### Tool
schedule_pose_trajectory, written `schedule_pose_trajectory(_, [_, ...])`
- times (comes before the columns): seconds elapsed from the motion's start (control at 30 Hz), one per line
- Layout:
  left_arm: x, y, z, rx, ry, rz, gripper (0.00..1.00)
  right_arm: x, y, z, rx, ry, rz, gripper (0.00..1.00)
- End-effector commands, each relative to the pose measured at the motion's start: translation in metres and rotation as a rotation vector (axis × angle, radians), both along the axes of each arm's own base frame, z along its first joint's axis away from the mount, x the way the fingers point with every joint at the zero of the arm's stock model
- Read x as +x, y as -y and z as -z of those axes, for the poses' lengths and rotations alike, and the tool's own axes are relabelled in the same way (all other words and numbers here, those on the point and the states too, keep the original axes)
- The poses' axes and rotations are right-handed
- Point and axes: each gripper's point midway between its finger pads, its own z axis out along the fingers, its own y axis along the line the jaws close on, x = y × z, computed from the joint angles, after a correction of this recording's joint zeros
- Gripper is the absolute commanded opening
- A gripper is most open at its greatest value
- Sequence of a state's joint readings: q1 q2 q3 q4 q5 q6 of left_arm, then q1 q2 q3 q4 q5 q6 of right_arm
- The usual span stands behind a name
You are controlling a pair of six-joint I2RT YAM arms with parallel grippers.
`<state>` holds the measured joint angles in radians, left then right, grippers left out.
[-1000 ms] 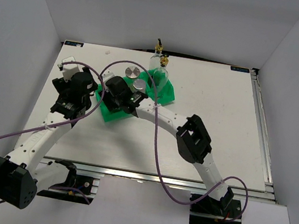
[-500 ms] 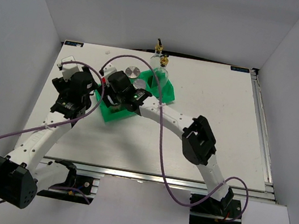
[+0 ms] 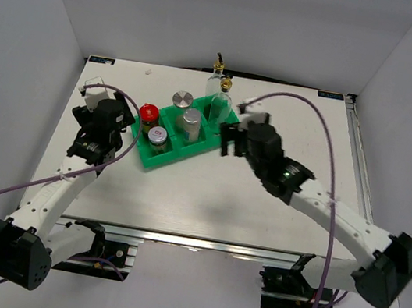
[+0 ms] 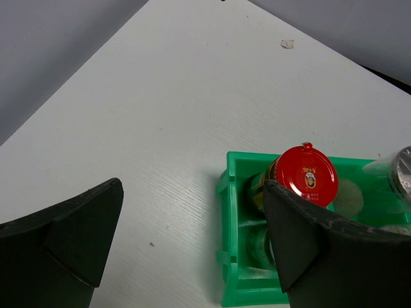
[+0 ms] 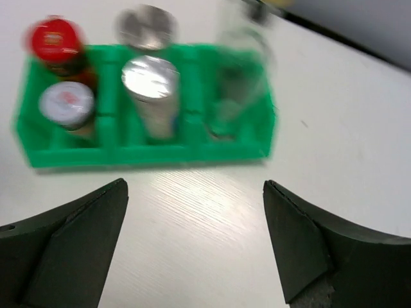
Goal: Organize the condiment bottles
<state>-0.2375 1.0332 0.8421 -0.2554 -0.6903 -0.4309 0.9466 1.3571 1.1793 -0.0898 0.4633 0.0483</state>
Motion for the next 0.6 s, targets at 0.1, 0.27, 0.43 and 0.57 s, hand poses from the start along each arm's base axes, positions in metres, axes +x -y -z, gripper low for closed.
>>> schedule_pose_trajectory(0.1, [0.008,0.013,-0.003,-0.035,0.04,0.092,0.98,0.014,0.164,0.054,0.143,-0.096,0.444,0.89])
schedule_pose_trajectory(0.27, [0.014,0.022,-0.003,-0.051,0.049,0.144,0.98,-0.004,0.252,0.082,0.155,-0.079,0.722,0.9])
schedule_pose_trajectory(0.43, [0.014,0.023,-0.004,-0.056,0.06,0.155,0.98,-0.016,0.267,0.071,0.223,-0.027,0.773,0.89])
schedule_pose_trajectory(0.57, [0.012,0.021,-0.002,-0.053,0.051,0.146,0.98,-0.019,0.269,0.067,0.243,0.004,0.768,0.9])
